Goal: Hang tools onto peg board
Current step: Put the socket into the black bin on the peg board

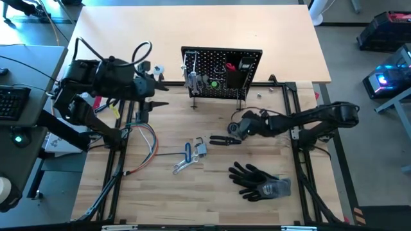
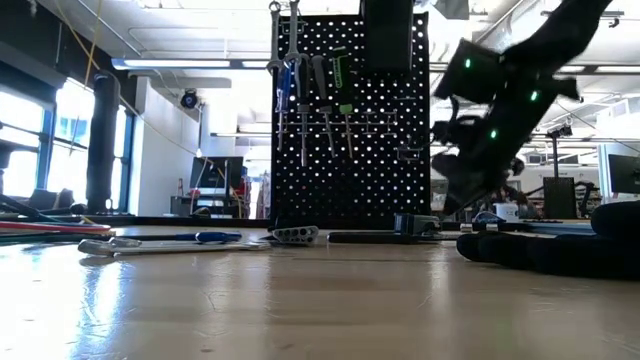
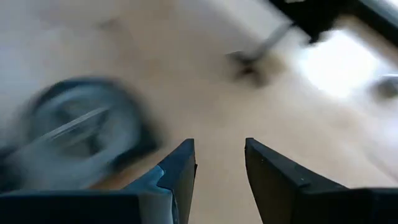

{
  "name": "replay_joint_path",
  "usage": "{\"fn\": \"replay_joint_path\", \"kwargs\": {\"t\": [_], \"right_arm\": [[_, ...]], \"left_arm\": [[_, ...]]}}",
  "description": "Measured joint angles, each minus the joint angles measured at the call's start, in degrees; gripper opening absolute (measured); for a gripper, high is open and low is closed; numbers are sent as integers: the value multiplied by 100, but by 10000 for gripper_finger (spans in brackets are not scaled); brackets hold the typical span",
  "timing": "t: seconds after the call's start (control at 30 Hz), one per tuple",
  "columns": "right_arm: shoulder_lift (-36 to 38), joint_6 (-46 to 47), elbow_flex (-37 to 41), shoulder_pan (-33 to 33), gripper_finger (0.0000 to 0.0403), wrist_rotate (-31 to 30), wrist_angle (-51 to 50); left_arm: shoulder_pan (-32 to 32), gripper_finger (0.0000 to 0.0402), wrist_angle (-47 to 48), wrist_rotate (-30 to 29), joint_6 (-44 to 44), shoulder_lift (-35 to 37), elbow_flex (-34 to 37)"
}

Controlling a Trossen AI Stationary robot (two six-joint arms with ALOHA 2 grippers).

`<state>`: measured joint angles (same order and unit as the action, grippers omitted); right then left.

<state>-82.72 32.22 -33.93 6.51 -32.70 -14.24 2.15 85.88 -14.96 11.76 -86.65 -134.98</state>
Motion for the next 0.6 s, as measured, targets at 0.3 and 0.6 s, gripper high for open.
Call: {"fn": "replay_joint_path", "kwargs": {"t": [0.3, 0.6], "right_arm": [[0, 531, 424, 1168, 134, -1133, 565], [0, -168, 488, 2184, 164, -422, 1656]], "left_arm": [[110, 197, 60, -284, 49, 47, 2], [94, 197, 172, -267, 185, 101, 2]]}}
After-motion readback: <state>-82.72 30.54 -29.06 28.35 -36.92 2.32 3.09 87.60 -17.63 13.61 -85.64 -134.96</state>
